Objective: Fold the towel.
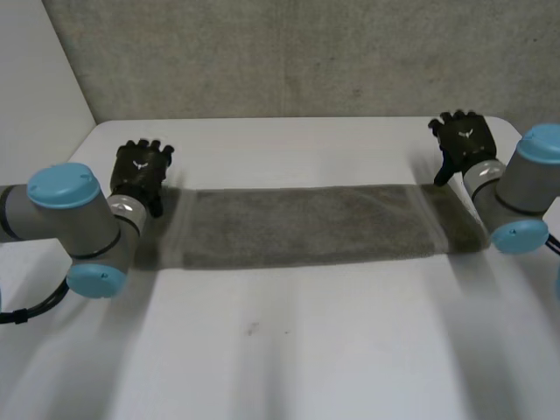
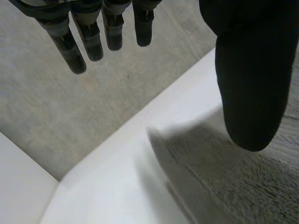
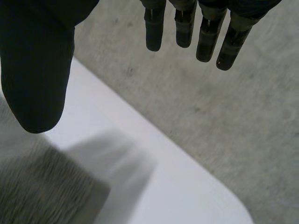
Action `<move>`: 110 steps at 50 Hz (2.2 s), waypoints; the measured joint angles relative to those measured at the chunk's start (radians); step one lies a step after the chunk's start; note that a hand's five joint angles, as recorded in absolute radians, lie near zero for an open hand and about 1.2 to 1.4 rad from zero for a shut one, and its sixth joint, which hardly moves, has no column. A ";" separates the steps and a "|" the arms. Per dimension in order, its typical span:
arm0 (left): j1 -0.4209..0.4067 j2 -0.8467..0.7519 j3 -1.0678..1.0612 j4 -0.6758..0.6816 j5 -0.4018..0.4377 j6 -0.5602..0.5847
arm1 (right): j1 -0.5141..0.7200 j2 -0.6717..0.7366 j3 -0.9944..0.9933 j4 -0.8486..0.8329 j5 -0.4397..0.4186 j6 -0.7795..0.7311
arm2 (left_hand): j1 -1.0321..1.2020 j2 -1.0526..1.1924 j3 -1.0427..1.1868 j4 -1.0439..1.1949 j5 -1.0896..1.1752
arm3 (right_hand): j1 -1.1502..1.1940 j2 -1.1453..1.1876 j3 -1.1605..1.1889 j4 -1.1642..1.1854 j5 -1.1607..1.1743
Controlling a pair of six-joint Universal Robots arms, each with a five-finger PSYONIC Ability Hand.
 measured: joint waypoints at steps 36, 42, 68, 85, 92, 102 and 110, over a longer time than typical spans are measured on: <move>-0.055 0.470 -0.497 0.057 0.000 -0.055 | -0.265 -0.399 0.705 0.170 -0.348 -0.177 | -0.037 -0.040 -0.044 -0.041 -0.023 | 0.308 0.317 0.342 0.322 0.285; -0.063 0.468 -0.499 0.053 -0.001 -0.071 | -0.271 -0.335 0.674 0.147 -0.377 -0.193 | -0.037 -0.040 -0.044 -0.041 -0.023 | 0.374 0.380 0.408 0.389 0.347; -0.060 0.465 -0.500 0.053 -0.003 -0.071 | -0.263 -0.244 0.615 0.026 -0.360 -0.184 | -0.037 -0.041 -0.044 -0.041 -0.023 | 0.780 0.923 0.966 0.956 0.842; -0.061 0.475 -0.511 0.041 -0.002 -0.070 | -0.485 -0.360 0.562 0.039 -0.226 -0.282 | -0.037 -0.041 -0.044 -0.041 -0.023 | 0.780 0.923 0.969 0.960 0.846; -0.062 0.494 -0.503 0.017 -0.003 -0.072 | -0.427 -0.441 0.527 0.034 -0.209 -0.288 | -0.037 -0.041 -0.044 -0.041 -0.023 | 0.780 0.923 0.969 0.960 0.850; -0.064 0.524 -0.497 0.002 -0.005 -0.101 | 0.005 -0.475 0.497 -0.017 -0.213 -0.218 | -0.037 -0.041 -0.044 -0.041 -0.023 | 0.780 0.923 0.976 0.961 0.852; -0.072 0.535 -0.498 -0.007 -0.005 -0.116 | 0.359 -0.381 0.527 -0.093 -0.225 -0.212 | -0.037 -0.041 -0.044 -0.041 -0.023 | 0.780 0.923 0.977 0.961 0.852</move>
